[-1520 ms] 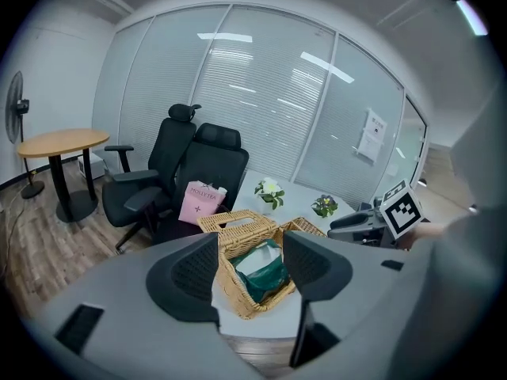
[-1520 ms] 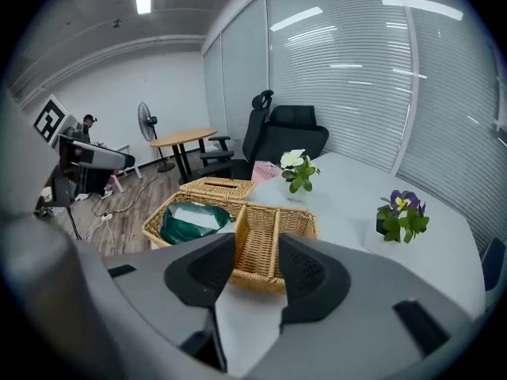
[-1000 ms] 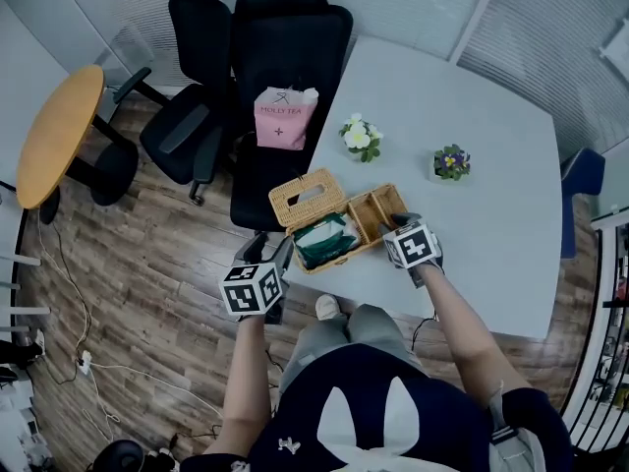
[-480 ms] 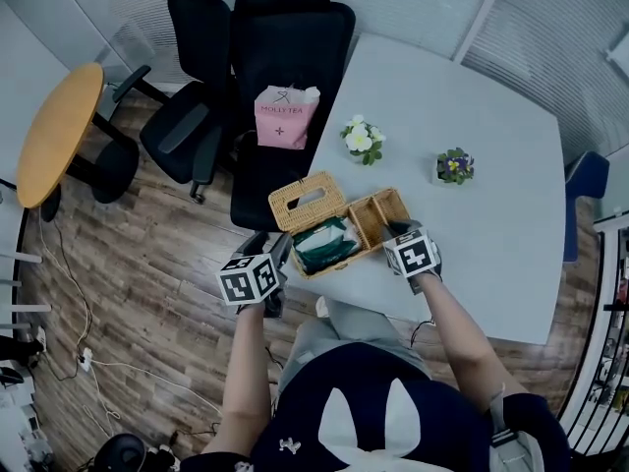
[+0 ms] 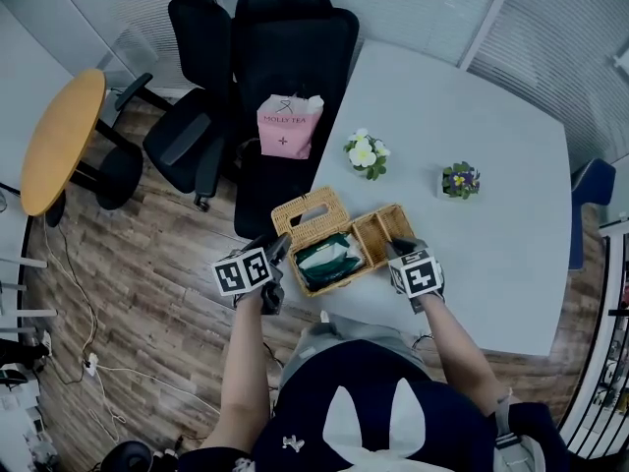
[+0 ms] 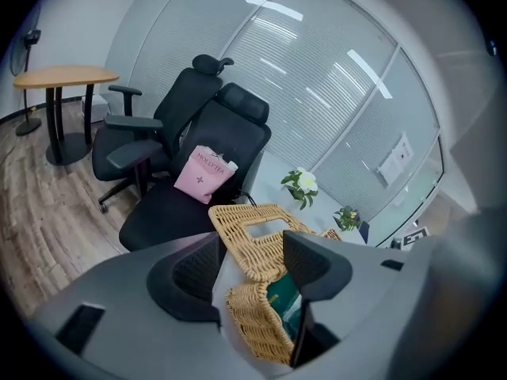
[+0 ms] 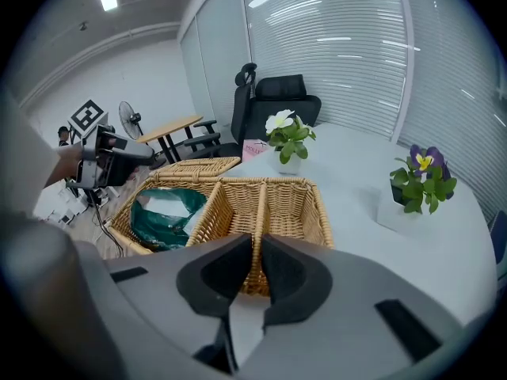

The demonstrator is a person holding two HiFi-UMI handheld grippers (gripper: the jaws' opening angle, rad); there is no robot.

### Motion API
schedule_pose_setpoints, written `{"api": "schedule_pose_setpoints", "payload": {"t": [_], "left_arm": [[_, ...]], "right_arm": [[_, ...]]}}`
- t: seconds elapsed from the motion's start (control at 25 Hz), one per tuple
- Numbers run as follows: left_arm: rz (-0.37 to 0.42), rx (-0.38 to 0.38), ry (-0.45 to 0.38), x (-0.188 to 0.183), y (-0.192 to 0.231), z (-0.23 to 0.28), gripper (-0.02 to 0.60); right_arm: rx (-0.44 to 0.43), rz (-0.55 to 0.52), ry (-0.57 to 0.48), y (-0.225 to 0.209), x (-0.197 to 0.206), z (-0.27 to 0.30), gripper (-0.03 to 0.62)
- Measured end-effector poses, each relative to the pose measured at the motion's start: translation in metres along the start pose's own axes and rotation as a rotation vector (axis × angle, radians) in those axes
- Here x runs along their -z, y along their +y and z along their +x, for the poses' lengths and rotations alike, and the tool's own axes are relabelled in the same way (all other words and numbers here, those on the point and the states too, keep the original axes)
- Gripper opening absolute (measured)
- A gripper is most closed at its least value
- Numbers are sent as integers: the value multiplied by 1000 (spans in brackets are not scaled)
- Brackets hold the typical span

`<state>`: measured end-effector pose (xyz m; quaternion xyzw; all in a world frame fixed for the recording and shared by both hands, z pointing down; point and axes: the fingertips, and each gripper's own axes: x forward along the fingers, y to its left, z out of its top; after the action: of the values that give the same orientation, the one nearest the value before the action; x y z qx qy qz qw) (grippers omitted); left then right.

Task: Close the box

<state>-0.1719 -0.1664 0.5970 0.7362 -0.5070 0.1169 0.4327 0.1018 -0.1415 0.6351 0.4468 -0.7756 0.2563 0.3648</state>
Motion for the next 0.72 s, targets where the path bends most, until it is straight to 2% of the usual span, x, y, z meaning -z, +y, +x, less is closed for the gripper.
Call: {"api": "schedule_pose_setpoints", "payload": {"t": [0.12,0.28,0.64,0.72], "left_arm": [[-62,46,36,-1,4,12,247],[-208,156,80,-2,5,24,247],[-368,182,87,-3,23,44,244],[-404,196,81,-3,25,46,228]], "right_arm": [[3,-2,5,0,1,-1,44],[-3,4,7,1,0,-1,44],[0,-8,10,0,0,-1,44],[1,-5,11,1,0,-1,44]]}}
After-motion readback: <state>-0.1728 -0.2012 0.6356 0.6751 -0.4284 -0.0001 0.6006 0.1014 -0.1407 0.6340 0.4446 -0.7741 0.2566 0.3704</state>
